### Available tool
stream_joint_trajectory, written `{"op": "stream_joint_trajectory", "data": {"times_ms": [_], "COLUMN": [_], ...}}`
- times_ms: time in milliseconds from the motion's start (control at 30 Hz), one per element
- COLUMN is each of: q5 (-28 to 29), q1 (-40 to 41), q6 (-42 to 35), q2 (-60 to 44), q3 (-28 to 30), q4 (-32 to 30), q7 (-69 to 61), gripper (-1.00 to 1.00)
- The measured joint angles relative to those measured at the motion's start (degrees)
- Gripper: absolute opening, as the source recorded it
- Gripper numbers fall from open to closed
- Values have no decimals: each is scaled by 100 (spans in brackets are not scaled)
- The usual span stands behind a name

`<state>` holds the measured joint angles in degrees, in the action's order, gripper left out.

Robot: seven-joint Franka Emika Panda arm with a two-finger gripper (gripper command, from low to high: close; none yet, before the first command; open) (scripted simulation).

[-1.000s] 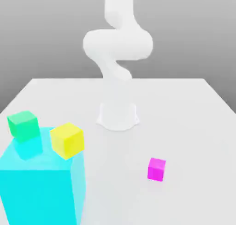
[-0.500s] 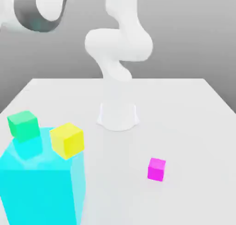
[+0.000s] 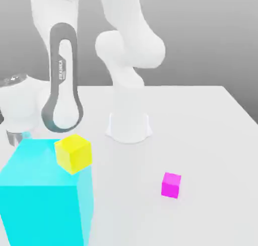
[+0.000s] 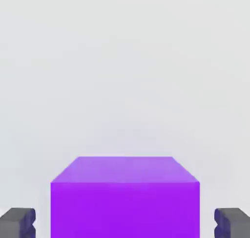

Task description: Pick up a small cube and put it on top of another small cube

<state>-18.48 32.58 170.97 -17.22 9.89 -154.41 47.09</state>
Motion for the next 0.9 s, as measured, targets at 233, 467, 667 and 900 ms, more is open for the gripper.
{"op": "stream_joint_trajectory", "data": {"times_ms": [233,467,667,900], "q5": [474,924,-158,-1562], "q1": [-293,-170,151,476], "q6": [-357,-1724,-3209,-4944], "q2": [463,1357,1507,1664], "q3": [401,923,976,1046], "q4": [-108,-67,388,929], "q7": [363,1360,1832,2305], "gripper": [-100,-100,-100,-100]}}
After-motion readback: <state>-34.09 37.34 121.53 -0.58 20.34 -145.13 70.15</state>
